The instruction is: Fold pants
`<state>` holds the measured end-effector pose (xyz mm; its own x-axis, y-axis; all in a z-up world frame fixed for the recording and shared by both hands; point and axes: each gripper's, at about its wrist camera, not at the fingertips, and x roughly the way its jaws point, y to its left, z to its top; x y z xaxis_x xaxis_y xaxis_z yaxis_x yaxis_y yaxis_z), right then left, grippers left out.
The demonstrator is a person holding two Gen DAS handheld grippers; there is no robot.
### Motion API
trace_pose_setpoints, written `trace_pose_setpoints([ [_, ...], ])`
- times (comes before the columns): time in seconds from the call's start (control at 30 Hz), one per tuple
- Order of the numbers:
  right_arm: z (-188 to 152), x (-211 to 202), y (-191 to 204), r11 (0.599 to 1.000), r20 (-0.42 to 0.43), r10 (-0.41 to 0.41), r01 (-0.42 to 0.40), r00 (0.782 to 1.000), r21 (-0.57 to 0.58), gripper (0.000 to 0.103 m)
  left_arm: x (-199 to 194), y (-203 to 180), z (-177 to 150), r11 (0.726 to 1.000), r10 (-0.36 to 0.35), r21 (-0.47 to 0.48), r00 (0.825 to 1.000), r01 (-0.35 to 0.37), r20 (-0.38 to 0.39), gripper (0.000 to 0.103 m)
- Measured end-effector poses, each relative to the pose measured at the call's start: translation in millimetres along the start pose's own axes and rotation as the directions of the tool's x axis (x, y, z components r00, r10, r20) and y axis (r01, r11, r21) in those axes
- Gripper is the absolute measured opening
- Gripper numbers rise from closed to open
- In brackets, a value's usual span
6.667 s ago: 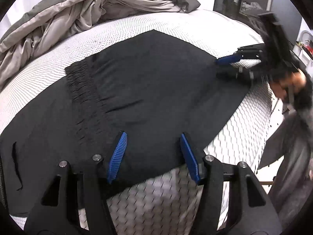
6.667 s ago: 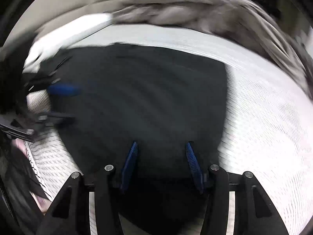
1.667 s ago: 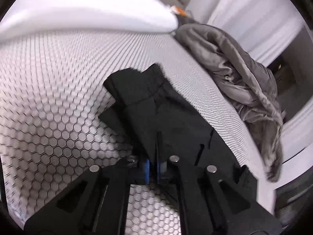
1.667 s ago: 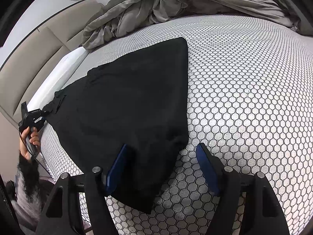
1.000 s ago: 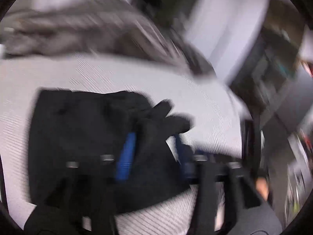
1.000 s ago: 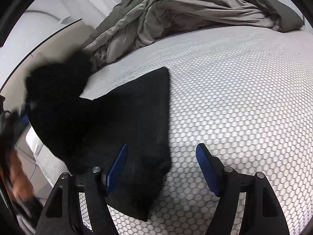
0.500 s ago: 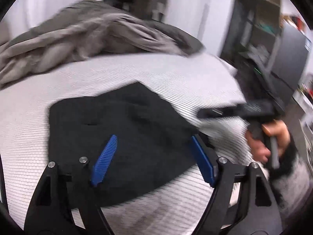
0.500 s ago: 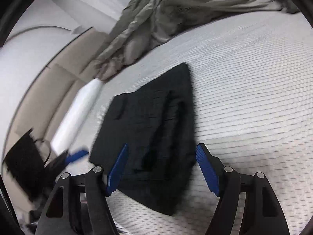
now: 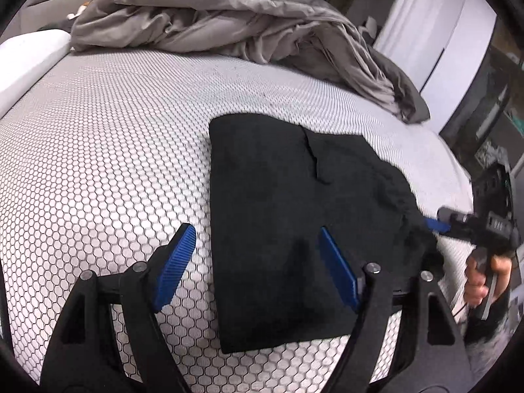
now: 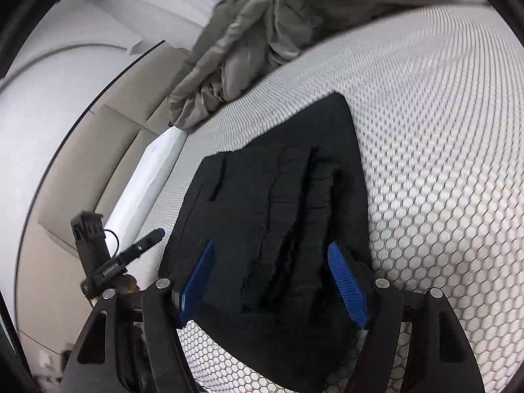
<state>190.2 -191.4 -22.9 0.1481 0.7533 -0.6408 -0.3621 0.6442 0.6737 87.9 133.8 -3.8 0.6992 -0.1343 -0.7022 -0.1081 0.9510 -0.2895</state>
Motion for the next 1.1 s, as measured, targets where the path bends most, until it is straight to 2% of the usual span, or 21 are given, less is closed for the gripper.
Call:
trace_pose_setpoints([
  [0.03, 0.5, 1.4, 2.3, 1.000, -0.002, 0.013, -0.013, 1.000, -0.011, 0.073, 1.6, 1.6, 1.5, 1.000, 0.010, 0.013, 1.000, -0.010, -0.009, 0.075],
  [0.17, -0.1, -3.9, 28.5, 0.985, 0.002, 0.152, -0.152, 0.988, -0.083, 0.073, 13.7, 2.4, -2.8, 1.000, 0.019, 0.010, 0.999, -0.018, -0.045, 0.075],
  [0.2, -0.2, -2.9, 32.4, 0.984, -0.002, 0.151, -0.150, 0.989, -0.099, 0.074, 18.1, 1.5, -1.5, 1.000, 0.013, 0.005, 0.999, -0.013, -0.052, 0.075],
  [0.3, 0.9, 14.8, 30.8, 0.995, -0.038, 0.056, -0.059, 0.998, -0.086, 0.073, 17.2, -1.3, -1.9, 1.000, 0.015, 0.017, 0.999, -0.014, -0.047, 0.075],
  [0.33, 2.1, 21.8, 27.0, 0.997, -0.050, 0.035, -0.038, 0.998, -0.065, 0.067, 18.5, -2.3, -1.8, 1.000, 0.017, 0.026, 0.999, -0.016, -0.047, 0.075],
  [0.4, 1.7, 33.8, 17.9, 0.999, -0.083, -0.011, 0.008, 0.997, -0.034, 0.036, 16.5, -5.6, -2.3, 0.999, 0.022, 0.040, 0.999, -0.020, -0.048, 0.075],
  [0.47, 3.6, 39.1, 17.4, 0.997, -0.076, -0.061, 0.058, 0.995, -0.041, 0.021, 12.6, -5.8, -1.3, 0.999, 0.023, 0.047, 0.999, -0.022, -0.038, 0.075],
  [0.5, 6.0, 37.5, 18.9, 0.998, -0.065, -0.055, 0.053, 0.996, -0.036, 0.018, 12.2, -3.3, 0.1, 0.999, 0.026, 0.037, 0.999, -0.025, -0.029, 0.075],
  [0.63, 4.5, -3.1, 41.8, 0.996, 0.017, -0.051, 0.052, 0.999, -0.073, 0.017, 4.8, 7.3, 3.2, 0.999, 0.011, -0.030, 1.000, -0.011, -0.010, 0.075],
  [0.73, -5.9, -19.2, 37.9, 0.997, 0.021, -0.060, 0.061, 0.998, -0.043, 0.017, 4.5, 9.3, 3.6, 0.999, 0.016, -0.033, 1.000, -0.016, -0.012, 0.075],
  [0.83, -21.8, -4.8, 16.8, 0.987, -0.032, -0.156, 0.156, 0.987, -0.028, 0.019, 8.4, 7.4, 2.3, 0.999, 0.027, -0.016, 0.999, -0.027, -0.022, 0.075],
  [0.93, -24.4, 4.6, 1.4, 0.990, -0.085, -0.139, 0.140, 0.987, 0.013, 0.024, 12.9, 3.2, 0.1, 0.999, 0.039, -0.005, 0.999, -0.039, -0.036, 0.075],
  [0.97, -21.4, -3.6, 3.2, 0.993, -0.078, -0.118, 0.120, 0.990, 0.022, 0.027, 13.1, 0.8, -0.7, 0.999, 0.042, 0.006, 0.999, -0.042, -0.035, 0.075],
  [1.0, -19.9, -11.5, 6.2, 0.991, -0.057, -0.129, 0.130, 0.990, 0.009, 0.029, 12.2, -2.4, -0.9, 0.999, 0.049, 0.019, 0.998, -0.049, -0.027, 0.075],
  [1.07, -17.1, -31.3, 13.8, 0.985, 0.021, -0.168, 0.169, 0.985, -0.030, 0.029, 10.5, -9.3, -1.0, 0.996, 0.065, 0.054, 0.998, -0.065, -0.008, 0.075],
  [1.1, -15.4, -41.0, 14.5, 0.988, 0.054, -0.153, 0.155, 0.987, -0.026, 0.029, 10.7, -11.8, -0.8, 0.996, 0.062, 0.065, 0.998, -0.062, -0.009, 0.075],
])
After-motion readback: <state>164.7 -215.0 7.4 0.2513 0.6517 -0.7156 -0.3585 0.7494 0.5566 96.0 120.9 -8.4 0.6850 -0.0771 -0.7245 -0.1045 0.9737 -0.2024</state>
